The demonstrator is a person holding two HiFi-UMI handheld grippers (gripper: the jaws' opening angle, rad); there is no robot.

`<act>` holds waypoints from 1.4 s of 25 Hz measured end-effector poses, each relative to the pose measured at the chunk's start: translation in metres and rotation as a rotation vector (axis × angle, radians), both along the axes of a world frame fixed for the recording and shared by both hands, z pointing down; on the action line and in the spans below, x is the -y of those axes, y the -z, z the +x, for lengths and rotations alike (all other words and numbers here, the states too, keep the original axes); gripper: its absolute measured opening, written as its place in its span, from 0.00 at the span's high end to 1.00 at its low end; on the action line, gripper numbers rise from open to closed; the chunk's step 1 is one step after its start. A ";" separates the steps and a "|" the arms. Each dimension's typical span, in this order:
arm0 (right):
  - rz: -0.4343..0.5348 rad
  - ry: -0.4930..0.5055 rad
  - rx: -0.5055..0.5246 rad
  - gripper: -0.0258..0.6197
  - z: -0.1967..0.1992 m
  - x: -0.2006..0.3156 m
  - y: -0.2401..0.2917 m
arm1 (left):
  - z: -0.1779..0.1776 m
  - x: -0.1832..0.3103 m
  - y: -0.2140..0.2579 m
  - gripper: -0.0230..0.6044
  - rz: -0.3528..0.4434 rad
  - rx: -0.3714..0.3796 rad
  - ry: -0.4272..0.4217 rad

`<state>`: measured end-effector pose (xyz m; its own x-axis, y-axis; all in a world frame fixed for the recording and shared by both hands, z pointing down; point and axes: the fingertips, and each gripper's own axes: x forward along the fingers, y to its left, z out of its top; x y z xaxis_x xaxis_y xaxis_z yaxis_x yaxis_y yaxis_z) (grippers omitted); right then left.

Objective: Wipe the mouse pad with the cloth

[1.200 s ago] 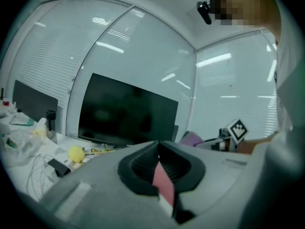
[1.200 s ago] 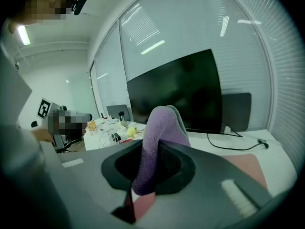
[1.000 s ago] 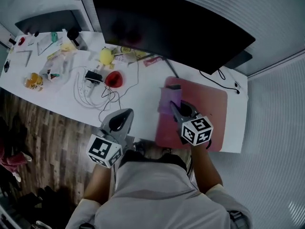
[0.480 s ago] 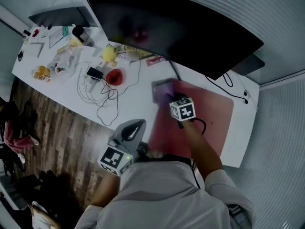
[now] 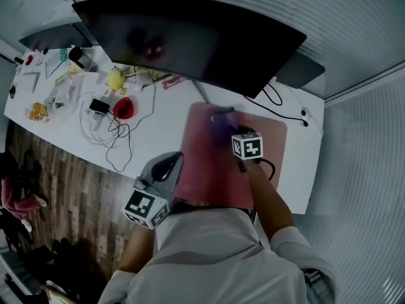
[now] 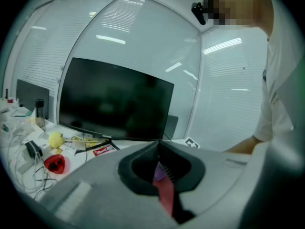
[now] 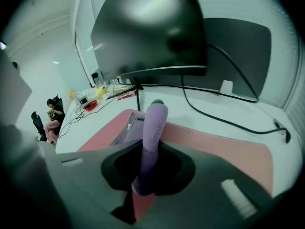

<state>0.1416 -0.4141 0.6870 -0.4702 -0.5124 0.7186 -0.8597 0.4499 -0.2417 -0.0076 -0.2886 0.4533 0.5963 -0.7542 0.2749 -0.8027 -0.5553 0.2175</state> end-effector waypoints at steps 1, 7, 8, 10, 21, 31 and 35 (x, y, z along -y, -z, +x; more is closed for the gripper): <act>0.000 -0.025 -0.009 0.88 0.019 -0.002 -0.002 | 0.009 0.002 0.000 0.96 0.001 -0.001 -0.015; -0.008 -0.199 -0.061 0.88 0.136 -0.020 -0.007 | 0.061 0.007 0.002 0.96 0.009 -0.008 -0.099; -0.004 -0.230 -0.074 0.88 0.156 -0.024 -0.006 | 0.068 0.007 0.003 0.96 0.007 -0.010 -0.109; 0.004 -0.299 -0.093 0.88 0.194 -0.031 -0.005 | 0.080 0.006 0.003 0.96 0.008 -0.011 -0.123; 0.046 -0.567 -0.152 0.87 0.293 -0.056 0.013 | 0.083 -0.009 0.010 0.96 0.015 -0.002 -0.123; 0.211 -0.255 0.099 0.87 0.087 -0.068 0.118 | 0.003 -0.024 0.031 0.96 0.039 -0.005 -0.088; 0.190 -0.062 0.197 0.88 -0.032 -0.080 0.131 | -0.041 -0.033 0.032 0.96 0.033 -0.009 -0.065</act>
<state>0.1097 -0.3346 0.5556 -0.5544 -0.6618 0.5047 -0.8321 0.4509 -0.3229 -0.0486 -0.2553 0.4213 0.6465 -0.7225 0.2448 -0.7629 -0.6130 0.2056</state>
